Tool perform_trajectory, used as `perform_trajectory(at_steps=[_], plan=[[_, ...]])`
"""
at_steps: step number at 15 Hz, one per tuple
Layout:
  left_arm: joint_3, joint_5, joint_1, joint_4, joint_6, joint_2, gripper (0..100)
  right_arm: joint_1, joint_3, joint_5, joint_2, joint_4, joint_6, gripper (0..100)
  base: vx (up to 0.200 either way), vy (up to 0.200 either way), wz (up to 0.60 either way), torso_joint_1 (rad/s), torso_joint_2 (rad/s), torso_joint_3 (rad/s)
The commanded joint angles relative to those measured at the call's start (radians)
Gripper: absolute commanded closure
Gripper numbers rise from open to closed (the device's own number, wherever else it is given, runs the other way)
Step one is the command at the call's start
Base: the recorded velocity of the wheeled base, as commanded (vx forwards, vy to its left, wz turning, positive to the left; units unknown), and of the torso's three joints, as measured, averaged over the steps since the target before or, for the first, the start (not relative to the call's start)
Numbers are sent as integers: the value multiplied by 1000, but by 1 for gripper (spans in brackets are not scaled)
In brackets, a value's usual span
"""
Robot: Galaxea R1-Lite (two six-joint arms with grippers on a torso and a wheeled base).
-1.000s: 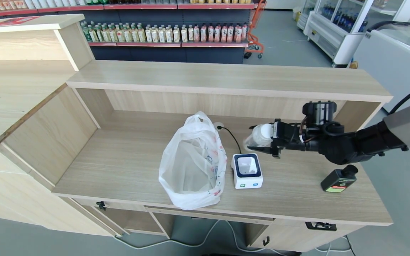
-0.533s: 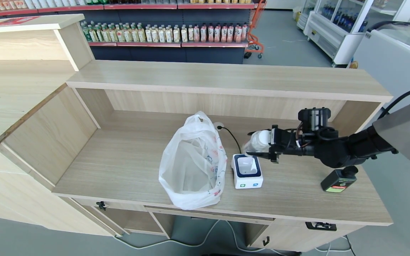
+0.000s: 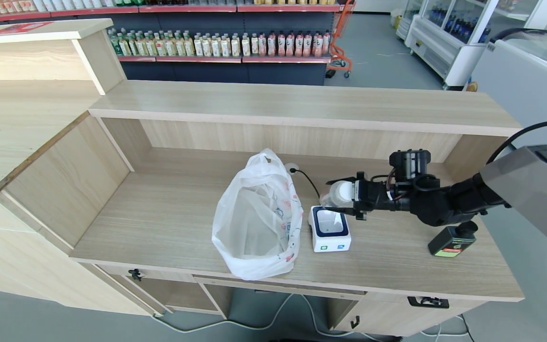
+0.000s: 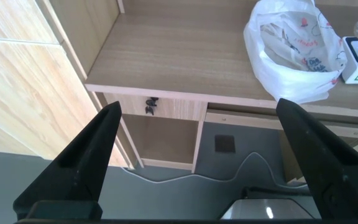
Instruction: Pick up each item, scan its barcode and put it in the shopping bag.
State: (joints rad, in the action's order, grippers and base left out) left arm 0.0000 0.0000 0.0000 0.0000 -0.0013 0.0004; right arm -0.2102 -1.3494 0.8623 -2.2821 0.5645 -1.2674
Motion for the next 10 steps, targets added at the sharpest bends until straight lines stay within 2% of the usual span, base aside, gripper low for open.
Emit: perform_trajectory(at_steps=[1, 10], plan=[[0, 0, 0, -2, 0, 0, 0, -1, -4, 0, -16, 0, -10, 100, 0, 0, 0, 0, 0, 0], [0, 0, 0, 0, 0, 1, 0, -1, 15, 1, -23, 0, -81, 100, 0, 0, 0, 0, 0, 0]])
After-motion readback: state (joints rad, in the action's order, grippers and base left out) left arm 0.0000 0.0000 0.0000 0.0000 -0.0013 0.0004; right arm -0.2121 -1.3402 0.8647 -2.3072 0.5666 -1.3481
